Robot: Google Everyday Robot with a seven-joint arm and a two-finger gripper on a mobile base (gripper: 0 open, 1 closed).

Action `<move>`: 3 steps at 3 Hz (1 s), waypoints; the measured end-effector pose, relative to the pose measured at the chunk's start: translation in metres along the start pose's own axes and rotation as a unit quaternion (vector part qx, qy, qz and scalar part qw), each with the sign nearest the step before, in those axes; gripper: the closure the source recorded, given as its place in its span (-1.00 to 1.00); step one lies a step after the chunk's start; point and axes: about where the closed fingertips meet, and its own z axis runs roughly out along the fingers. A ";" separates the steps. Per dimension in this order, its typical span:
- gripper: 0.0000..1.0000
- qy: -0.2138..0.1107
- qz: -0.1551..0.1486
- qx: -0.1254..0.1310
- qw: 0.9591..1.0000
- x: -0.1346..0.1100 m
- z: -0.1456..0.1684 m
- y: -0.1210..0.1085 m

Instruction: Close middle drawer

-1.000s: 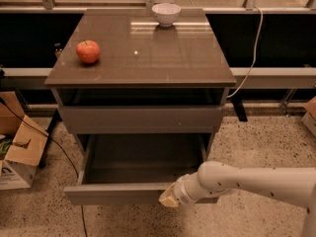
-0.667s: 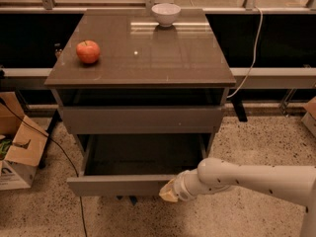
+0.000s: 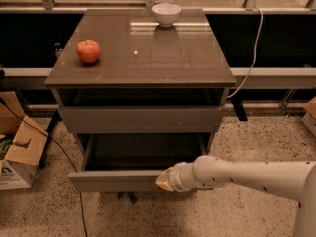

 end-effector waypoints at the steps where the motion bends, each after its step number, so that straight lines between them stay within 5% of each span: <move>1: 1.00 -0.010 -0.017 0.013 1.000 -0.010 0.010 -0.016; 3: 1.00 -0.064 -0.043 0.050 0.996 -0.044 0.044 -0.089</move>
Offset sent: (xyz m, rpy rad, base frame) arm 0.1302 0.0156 -0.0003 0.0630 -0.2202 -0.0176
